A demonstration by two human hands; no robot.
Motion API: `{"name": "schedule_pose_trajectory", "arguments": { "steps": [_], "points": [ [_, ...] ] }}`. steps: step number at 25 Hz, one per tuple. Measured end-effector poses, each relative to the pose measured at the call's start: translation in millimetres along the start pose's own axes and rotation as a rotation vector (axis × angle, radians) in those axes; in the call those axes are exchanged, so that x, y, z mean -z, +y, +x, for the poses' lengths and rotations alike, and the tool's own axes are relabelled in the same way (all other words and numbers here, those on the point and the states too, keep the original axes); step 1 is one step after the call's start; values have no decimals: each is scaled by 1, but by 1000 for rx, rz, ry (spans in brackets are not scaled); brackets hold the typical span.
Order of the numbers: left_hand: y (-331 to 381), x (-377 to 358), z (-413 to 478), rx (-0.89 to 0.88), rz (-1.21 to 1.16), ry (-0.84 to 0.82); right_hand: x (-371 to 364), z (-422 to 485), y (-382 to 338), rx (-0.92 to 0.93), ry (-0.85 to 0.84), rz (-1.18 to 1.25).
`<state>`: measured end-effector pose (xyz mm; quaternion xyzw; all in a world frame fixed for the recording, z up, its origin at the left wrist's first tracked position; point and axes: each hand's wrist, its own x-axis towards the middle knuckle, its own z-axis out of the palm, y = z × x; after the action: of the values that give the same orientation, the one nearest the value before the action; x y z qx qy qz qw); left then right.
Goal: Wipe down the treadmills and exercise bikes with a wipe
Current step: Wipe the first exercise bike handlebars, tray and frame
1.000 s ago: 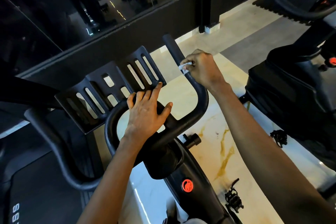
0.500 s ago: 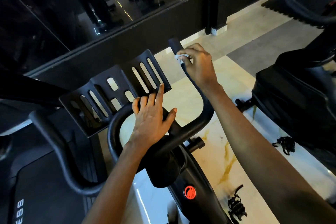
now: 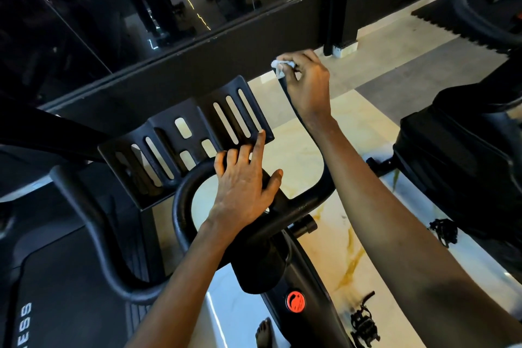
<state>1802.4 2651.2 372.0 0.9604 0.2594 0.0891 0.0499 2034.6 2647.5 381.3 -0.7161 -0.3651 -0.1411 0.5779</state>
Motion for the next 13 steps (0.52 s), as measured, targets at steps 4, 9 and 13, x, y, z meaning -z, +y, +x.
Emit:
{"name": "schedule_pose_trajectory", "arguments": {
  "steps": [4, 9, 13],
  "points": [
    [0, 1, -1, -2, -3, -7, 6, -15, 11, -123, 74, 1],
    [0, -1, 1, -3, -15, 16, -2, 10, 6, -263, 60, 183],
    [-1, 0, 1, -2, -6, -10, 23, 6, 28, -312, -144, 198]
  ]
}}
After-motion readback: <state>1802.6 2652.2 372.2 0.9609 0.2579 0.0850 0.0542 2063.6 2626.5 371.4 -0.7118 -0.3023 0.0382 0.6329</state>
